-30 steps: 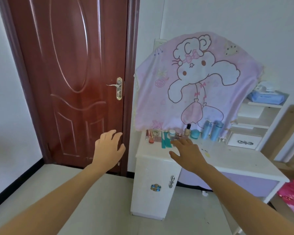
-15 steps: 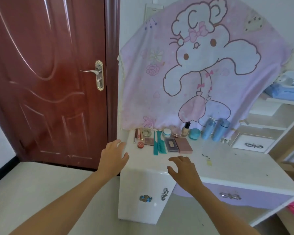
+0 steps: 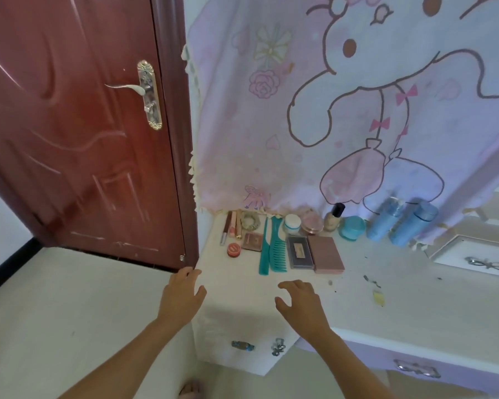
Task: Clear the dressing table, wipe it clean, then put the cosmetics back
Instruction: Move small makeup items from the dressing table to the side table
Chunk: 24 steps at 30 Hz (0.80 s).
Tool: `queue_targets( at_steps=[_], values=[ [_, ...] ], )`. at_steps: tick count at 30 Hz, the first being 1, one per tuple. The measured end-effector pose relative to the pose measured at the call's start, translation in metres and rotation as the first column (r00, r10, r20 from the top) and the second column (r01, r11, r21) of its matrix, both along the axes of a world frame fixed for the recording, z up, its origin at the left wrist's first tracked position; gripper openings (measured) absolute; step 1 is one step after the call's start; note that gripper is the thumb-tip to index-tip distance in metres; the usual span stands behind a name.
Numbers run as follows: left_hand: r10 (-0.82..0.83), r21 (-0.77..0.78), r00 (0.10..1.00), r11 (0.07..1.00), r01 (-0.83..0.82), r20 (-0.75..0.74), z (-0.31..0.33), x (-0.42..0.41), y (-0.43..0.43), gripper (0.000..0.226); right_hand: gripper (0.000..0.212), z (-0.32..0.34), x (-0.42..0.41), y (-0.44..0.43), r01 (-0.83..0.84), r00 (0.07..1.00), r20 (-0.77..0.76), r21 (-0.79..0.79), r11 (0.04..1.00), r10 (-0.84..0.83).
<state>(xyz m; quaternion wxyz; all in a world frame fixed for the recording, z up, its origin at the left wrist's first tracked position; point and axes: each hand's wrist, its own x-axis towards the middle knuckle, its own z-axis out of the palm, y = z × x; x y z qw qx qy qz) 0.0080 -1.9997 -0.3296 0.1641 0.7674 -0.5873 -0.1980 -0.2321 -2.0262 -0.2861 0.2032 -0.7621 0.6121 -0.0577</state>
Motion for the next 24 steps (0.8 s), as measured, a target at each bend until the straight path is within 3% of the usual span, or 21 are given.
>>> queue_targets(
  at_steps=[9, 15, 24],
  values=[
    [0.025, -0.028, 0.985, 0.999, -0.03, -0.17, -0.017, 0.022, -0.114, 0.041, 0.036, -0.02, 0.047, -0.092, 0.087, 0.994, 0.054, 0.064, 0.994, -0.09],
    [-0.03, -0.023, 0.981, 0.999, 0.027, -0.191, -0.023, 0.043, -0.175, 0.041, 0.033, -0.025, 0.086, -0.148, 0.184, 0.98, 0.068, 0.06, 0.981, -0.188],
    [-0.012, 0.076, 0.969, 0.997, 0.032, -0.246, -0.05, 0.038, -0.197, 0.042, 0.024, -0.054, 0.103, -0.173, 0.228, 0.967, 0.107, 0.05, 0.972, -0.232]
  ],
)
